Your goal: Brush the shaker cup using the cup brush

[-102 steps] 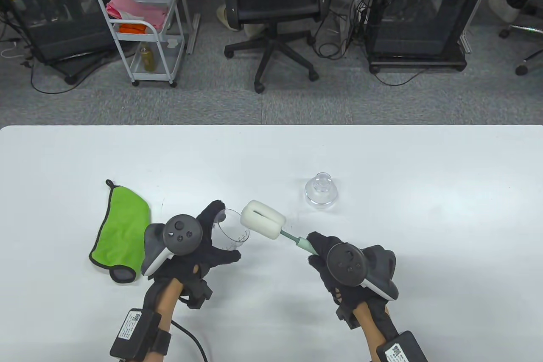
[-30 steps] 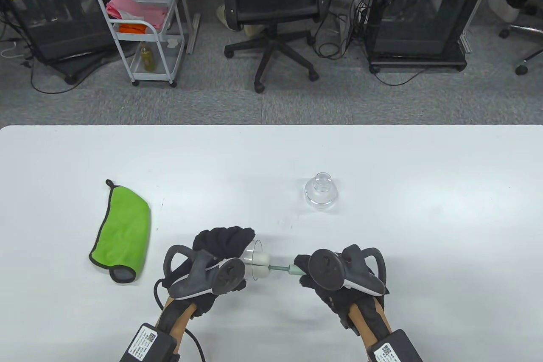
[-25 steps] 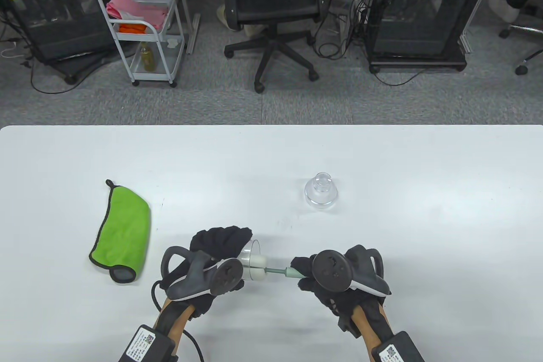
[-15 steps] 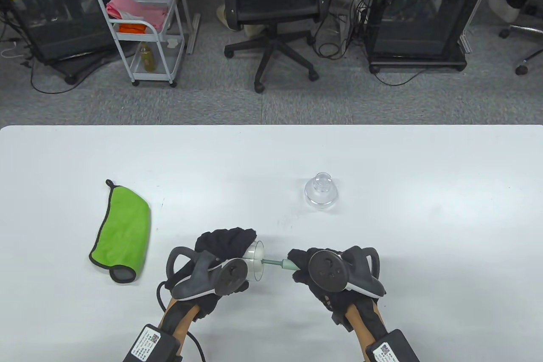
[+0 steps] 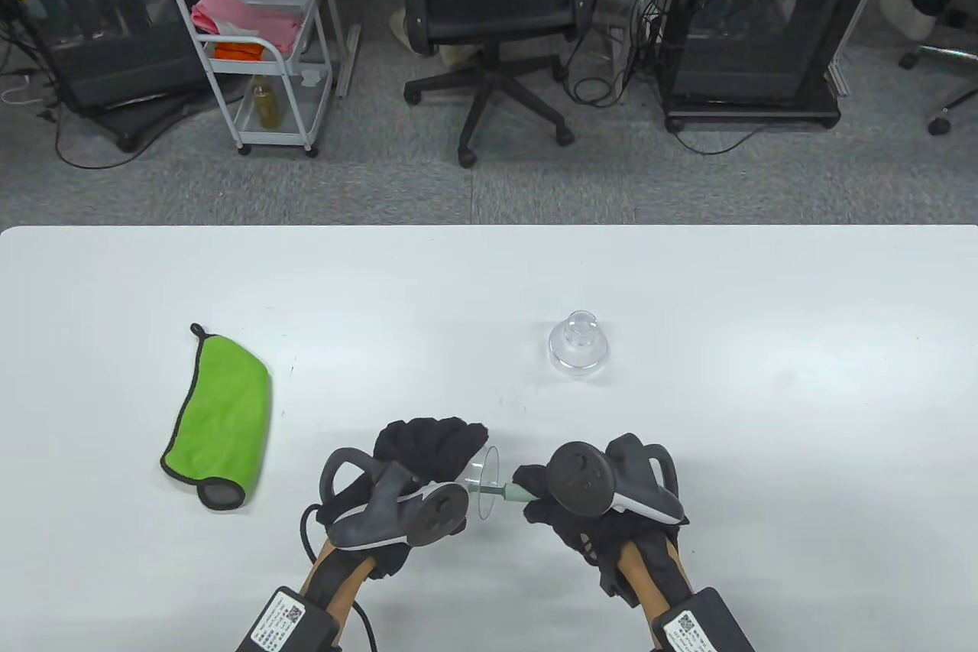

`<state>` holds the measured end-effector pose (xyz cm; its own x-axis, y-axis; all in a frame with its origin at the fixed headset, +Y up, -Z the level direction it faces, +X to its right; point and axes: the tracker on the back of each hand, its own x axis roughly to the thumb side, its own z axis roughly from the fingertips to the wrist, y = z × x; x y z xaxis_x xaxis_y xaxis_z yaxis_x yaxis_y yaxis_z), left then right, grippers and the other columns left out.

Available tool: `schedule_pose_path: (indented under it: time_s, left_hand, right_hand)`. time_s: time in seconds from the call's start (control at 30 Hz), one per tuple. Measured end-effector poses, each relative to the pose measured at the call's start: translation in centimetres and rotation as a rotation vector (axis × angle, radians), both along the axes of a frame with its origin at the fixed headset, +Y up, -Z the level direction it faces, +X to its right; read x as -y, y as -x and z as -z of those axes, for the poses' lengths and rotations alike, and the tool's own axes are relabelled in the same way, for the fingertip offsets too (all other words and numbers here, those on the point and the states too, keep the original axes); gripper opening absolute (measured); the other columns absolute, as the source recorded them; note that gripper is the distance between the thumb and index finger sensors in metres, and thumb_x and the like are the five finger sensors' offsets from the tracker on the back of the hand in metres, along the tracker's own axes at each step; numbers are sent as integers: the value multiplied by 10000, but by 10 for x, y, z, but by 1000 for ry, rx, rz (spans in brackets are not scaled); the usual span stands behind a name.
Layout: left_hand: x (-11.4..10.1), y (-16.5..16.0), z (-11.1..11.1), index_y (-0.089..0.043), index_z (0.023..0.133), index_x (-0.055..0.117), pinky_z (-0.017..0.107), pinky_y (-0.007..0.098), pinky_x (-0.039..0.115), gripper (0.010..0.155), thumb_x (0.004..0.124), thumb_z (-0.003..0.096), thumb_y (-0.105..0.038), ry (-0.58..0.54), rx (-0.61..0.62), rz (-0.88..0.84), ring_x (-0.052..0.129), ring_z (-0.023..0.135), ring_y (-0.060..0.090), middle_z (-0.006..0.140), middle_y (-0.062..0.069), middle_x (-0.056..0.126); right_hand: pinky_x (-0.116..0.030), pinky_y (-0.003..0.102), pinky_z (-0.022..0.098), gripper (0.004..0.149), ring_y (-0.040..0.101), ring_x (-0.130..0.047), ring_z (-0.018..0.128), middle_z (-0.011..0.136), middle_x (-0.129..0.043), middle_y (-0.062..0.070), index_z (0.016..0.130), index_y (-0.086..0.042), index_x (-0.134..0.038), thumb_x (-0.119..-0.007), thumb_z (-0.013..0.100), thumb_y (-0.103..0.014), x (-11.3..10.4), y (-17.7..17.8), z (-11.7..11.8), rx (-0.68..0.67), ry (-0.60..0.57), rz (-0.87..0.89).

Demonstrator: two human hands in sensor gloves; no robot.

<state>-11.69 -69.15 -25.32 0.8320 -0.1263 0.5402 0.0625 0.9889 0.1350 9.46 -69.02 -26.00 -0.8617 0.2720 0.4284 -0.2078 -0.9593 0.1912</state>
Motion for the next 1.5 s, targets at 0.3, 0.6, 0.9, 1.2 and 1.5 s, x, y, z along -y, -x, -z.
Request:
schedule_pose_path:
  time_s: [0.3, 0.6, 0.9, 1.2, 1.5]
  left_hand:
    - [-4, 6, 2, -331, 1079, 408, 664, 627, 710, 1134, 1041, 187, -631, 11, -27, -29, 878, 970, 334, 1115, -3, 688]
    - [-5, 15, 4, -335, 1076, 422, 666, 629, 713, 1136, 1055, 178, -624, -26, -62, -7, 885, 969, 333, 1110, -4, 700]
    - [-1, 18, 5, -342, 1074, 414, 669, 626, 711, 1135, 1048, 179, -630, -44, -50, 48, 879, 972, 325, 1107, -7, 693]
    - [-7, 21, 4, -345, 1072, 426, 665, 620, 722, 1133, 1052, 173, -636, -62, -67, 22, 892, 962, 321, 1100, -11, 709]
    - [-15, 48, 13, -348, 1075, 394, 663, 614, 734, 1128, 1025, 194, -663, -14, -166, -147, 885, 961, 325, 1124, 111, 639]
  right_hand:
    - [-902, 338, 157, 534, 228, -993, 277, 549, -1032, -14, 853, -372, -830, -771, 331, -471, -8, -10, -2, 90, -144, -21]
    - [-908, 355, 188, 536, 244, -991, 310, 559, -1024, -4, 858, -375, -825, -776, 332, -465, -1, -12, -1, 71, 28, -53]
    - [-899, 334, 145, 537, 237, -987, 279, 543, -1030, -5, 860, -354, -837, -749, 342, -467, -11, -16, -7, 65, -92, 27]
    - [-901, 353, 155, 536, 247, -981, 288, 544, -1022, 7, 861, -372, -822, -725, 343, -468, -6, -15, -2, 114, -42, -79]
    - [-904, 327, 156, 539, 233, -981, 292, 552, -1016, -6, 877, -370, -809, -706, 359, -476, -8, -34, 0, 50, 78, 149]
